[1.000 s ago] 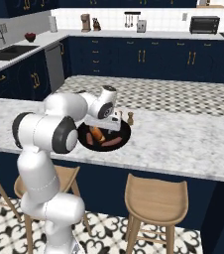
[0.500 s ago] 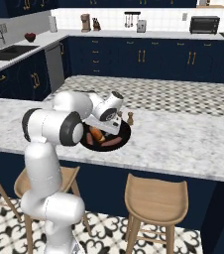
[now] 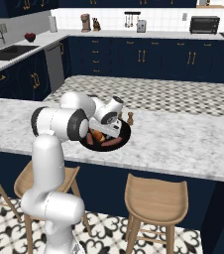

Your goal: Place one bun and one sausage from the bowl on each plate.

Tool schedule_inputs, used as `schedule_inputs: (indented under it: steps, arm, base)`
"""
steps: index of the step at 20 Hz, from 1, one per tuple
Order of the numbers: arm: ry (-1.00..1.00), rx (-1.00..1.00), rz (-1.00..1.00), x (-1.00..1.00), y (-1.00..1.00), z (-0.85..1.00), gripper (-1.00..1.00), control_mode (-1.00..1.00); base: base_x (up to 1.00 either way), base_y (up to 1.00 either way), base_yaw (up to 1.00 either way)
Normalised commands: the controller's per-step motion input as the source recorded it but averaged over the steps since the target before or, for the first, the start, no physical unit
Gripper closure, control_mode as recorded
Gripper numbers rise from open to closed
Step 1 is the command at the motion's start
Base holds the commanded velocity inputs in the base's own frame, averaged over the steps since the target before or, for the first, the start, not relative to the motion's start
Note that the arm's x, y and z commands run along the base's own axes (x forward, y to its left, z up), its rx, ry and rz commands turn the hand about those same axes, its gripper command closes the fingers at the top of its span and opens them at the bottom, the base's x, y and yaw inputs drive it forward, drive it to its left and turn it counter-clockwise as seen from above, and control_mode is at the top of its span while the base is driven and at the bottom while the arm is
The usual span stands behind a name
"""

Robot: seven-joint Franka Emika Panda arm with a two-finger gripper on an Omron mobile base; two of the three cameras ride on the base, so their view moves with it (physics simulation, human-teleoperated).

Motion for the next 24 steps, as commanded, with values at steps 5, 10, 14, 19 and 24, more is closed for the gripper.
schedule_inputs:
  steps: [5,10,14,19,24]
  arm:
    - [0.0,0.0,0.0,0.3,0.15,-0.17,-1.0,-1.0]
    - [0.0,-0.07,0.0,0.04,0.0,-0.31,-1.0,-1.0]
    - [0.0,-0.13,0.0,0.0,0.12,-0.26,1.0,-1.0]
    - [0.0,-0.05,0.0,0.0,0.02,-0.29,1.0,-1.0]
    - [-0.07,0.07,0.0,-0.24,0.0,0.18,1.0,-1.0]
  base:
    - [0.0,0.0,0.0]
    - [0.0,0.0,0.0]
    - [0.0,0.0,0.0]
    - [0.0,0.0,0.0]
    - [0.0,0.0,0.0]
